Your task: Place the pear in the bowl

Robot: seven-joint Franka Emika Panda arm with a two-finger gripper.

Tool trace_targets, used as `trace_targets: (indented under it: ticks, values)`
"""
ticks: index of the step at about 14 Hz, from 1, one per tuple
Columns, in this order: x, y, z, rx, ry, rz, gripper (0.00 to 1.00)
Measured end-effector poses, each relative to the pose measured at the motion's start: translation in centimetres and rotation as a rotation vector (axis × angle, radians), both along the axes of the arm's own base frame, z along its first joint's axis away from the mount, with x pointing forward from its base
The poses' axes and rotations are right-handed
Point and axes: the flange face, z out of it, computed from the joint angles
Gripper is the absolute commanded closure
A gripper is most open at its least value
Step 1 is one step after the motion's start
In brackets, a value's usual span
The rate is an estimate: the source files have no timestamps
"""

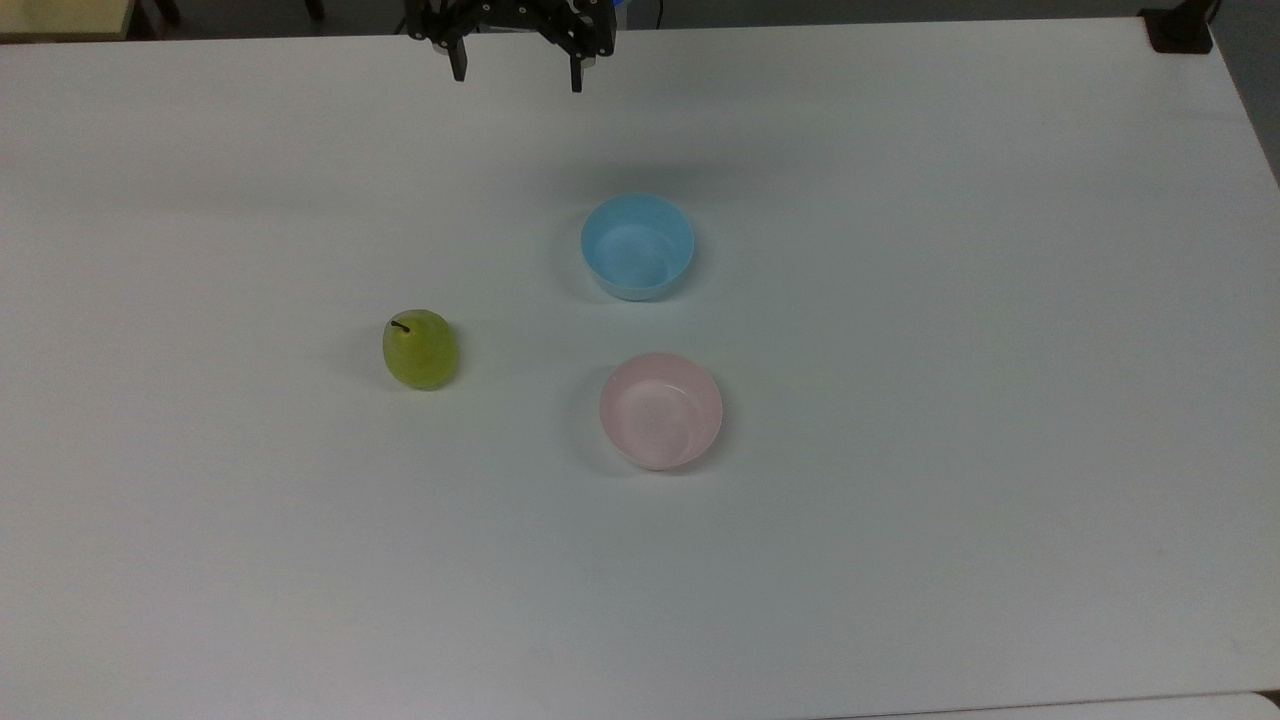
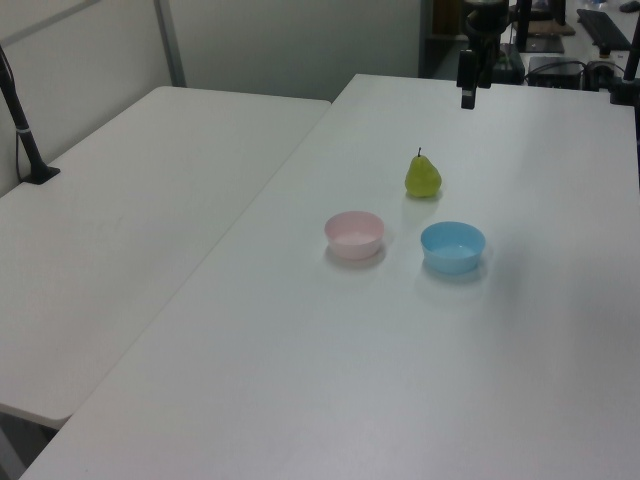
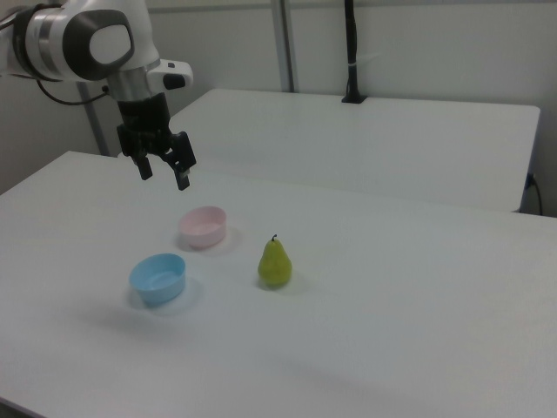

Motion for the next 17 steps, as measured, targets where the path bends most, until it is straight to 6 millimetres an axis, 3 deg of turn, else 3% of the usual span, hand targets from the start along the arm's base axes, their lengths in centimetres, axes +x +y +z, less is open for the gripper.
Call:
trace_targets:
  ticks: [11,17]
  values:
    - [0.0,-0.9,-0.1,-0.001,0.002,0.023,0.00]
    - [1.2,-4.0,-0.1,-0.004,-0.004,0.055,0.00]
